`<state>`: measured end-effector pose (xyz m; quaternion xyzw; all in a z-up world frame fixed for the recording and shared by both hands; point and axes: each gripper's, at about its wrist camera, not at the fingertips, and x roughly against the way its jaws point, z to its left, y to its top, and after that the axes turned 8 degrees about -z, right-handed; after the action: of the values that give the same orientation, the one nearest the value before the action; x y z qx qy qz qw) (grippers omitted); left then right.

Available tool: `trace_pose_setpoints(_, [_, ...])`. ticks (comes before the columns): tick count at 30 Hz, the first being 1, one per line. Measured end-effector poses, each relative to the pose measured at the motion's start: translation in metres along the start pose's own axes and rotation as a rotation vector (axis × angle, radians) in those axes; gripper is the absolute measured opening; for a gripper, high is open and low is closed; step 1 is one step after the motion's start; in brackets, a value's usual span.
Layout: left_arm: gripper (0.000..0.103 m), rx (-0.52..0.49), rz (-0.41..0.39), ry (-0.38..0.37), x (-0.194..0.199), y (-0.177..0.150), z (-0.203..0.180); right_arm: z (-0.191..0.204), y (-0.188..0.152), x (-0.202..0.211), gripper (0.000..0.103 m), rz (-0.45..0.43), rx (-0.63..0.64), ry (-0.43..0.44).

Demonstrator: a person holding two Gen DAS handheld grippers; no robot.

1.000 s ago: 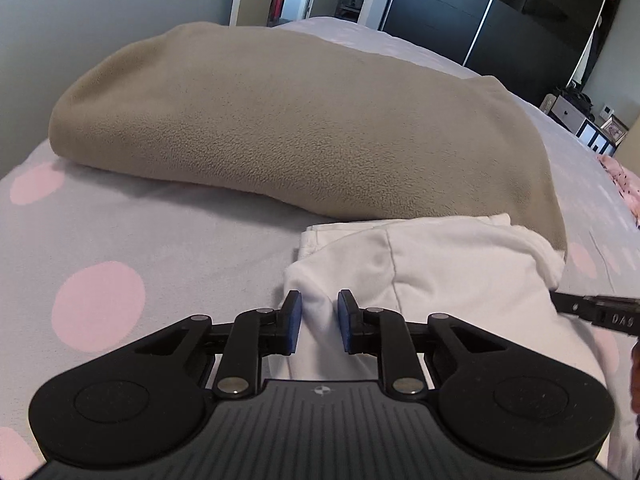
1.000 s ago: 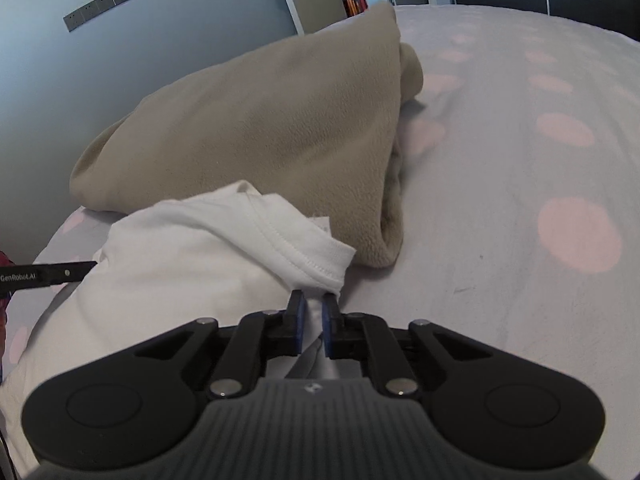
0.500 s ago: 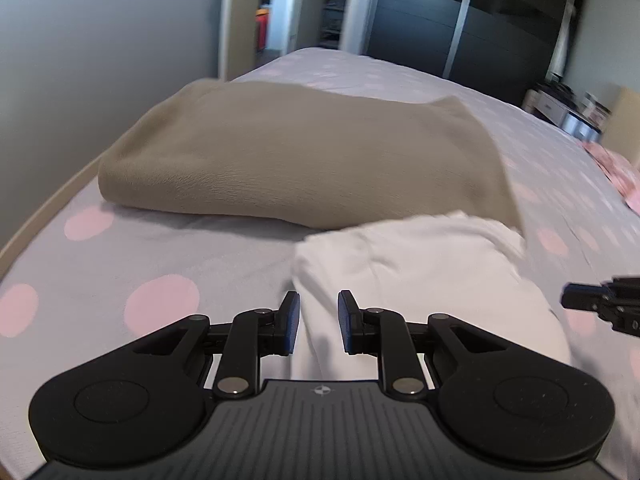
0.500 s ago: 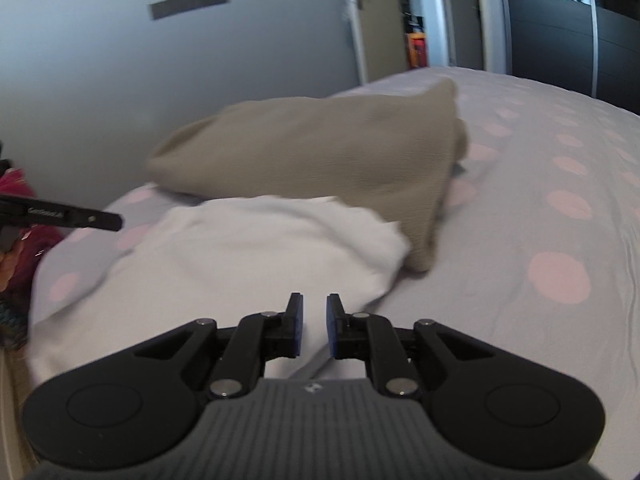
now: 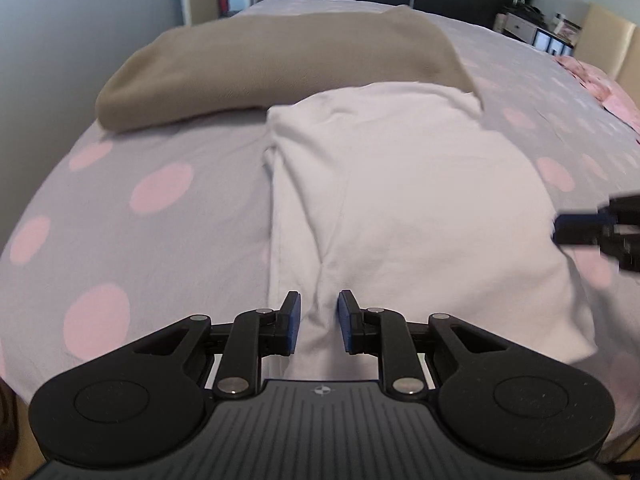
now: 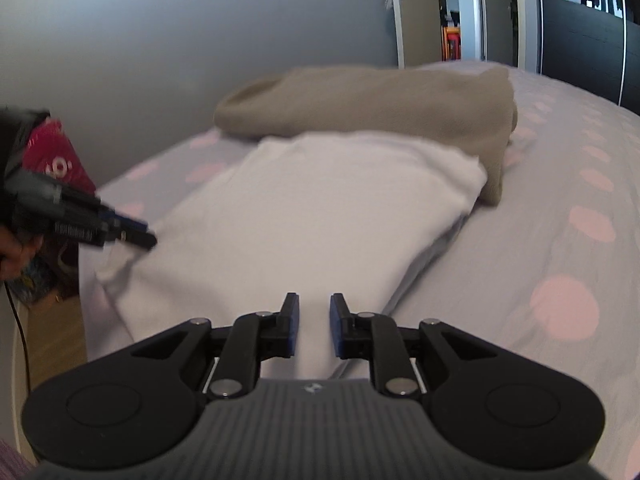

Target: Fold clothes

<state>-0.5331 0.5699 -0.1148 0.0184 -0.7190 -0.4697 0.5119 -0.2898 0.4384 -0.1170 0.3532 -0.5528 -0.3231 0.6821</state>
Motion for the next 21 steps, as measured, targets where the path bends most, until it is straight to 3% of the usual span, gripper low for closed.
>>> trace_pose_setpoints(6, [0.02,-0.014,0.035,0.021,-0.008,-0.006,-0.002,0.002,-0.006,-0.012,0.018,0.031,0.012,-0.029])
trace_pose_setpoints(11, [0.02,-0.008,0.031,0.06,0.019,0.009,-0.015,0.0,0.006,0.008,0.023,0.053,-0.062,-0.028])
trace_pose_setpoints(13, [0.021,0.008,0.007,0.068,0.036,0.019,-0.024,0.001,0.013,0.02,0.039,0.044,-0.073,-0.033])
trace_pose_setpoints(17, [0.021,0.044,-0.025,0.099,0.073,0.042,-0.055,0.009,0.028,0.042,0.052,0.06,-0.049,-0.068])
trace_pose_setpoints(21, [0.043,0.084,-0.093,0.15,0.107,0.051,-0.09,0.017,0.038,0.068,0.061,0.048,-0.029,-0.086])
